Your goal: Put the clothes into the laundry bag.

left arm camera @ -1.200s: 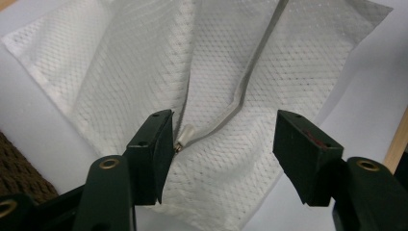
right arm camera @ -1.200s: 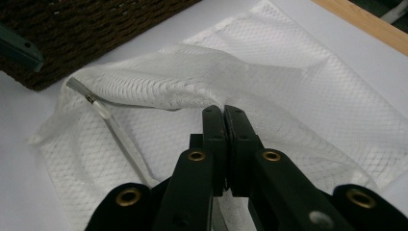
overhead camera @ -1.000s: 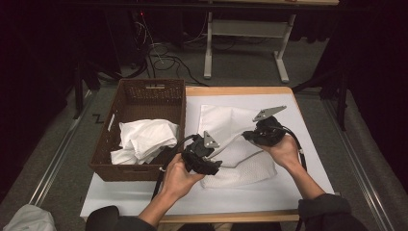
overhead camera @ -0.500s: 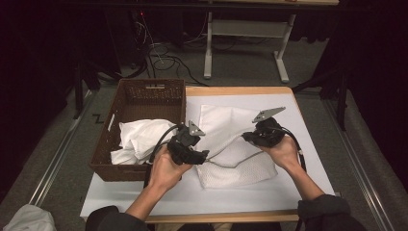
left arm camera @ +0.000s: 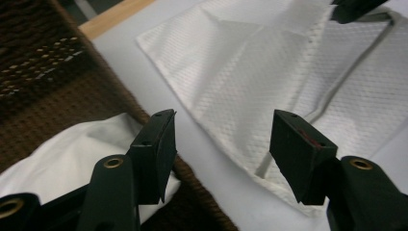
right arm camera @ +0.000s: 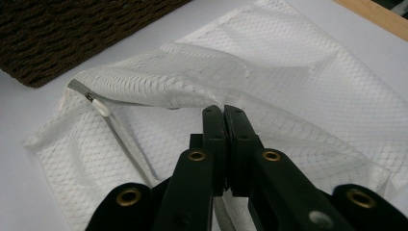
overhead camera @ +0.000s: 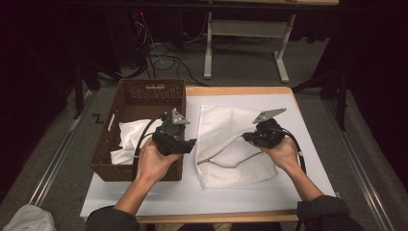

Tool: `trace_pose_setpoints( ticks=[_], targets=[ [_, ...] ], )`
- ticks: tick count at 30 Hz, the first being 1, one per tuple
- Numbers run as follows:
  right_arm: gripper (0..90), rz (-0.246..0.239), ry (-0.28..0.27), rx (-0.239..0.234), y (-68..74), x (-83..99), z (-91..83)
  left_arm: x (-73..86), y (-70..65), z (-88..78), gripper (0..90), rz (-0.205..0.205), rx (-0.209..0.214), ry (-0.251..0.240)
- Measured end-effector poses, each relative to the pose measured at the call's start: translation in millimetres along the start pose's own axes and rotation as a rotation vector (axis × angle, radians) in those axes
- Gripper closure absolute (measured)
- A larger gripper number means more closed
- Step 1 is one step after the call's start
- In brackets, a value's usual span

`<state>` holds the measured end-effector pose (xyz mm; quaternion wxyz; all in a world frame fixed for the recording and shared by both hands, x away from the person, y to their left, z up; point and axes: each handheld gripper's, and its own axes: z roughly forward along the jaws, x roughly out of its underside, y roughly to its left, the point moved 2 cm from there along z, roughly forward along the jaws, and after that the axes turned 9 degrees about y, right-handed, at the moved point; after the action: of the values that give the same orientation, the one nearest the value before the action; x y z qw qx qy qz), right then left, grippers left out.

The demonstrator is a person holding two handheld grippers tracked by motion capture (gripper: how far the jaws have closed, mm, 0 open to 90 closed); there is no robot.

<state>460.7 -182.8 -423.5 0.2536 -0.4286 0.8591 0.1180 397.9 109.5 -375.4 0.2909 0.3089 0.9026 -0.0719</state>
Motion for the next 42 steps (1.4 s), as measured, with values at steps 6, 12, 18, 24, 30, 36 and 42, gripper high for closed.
trace_pose_setpoints(
  ticks=[6,12,18,24,30,36,42],
  targets=[
    [89.6,-0.013,0.012,0.03,3.2,0.8,-1.9,3.5,21.0,-5.4,41.1,-0.027,-0.059,0.016],
    [89.6,-0.022,0.013,0.039,3.1,-0.5,-1.5,12.3,43.9,-3.4,40.0,-0.081,-0.086,0.046],
    [89.7,-0.028,0.017,0.047,4.7,-0.8,-2.0,14.1,61.3,1.6,35.6,-0.136,-0.085,0.071],
    [89.6,-0.03,0.021,0.055,3.1,-1.2,-1.0,14.3,73.4,15.4,29.6,-0.161,-0.078,0.133],
    [89.5,-0.031,0.033,0.053,3.2,-1.9,2.1,21.4,85.0,30.3,21.9,-0.202,-0.054,0.204],
    [89.4,-0.025,0.034,0.059,1.2,-1.2,1.6,27.1,101.3,46.4,18.0,-0.252,-0.047,0.259],
    [89.3,-0.013,0.038,0.064,-1.3,0.0,1.7,28.8,111.0,69.8,14.7,-0.262,-0.058,0.348]
  ],
)
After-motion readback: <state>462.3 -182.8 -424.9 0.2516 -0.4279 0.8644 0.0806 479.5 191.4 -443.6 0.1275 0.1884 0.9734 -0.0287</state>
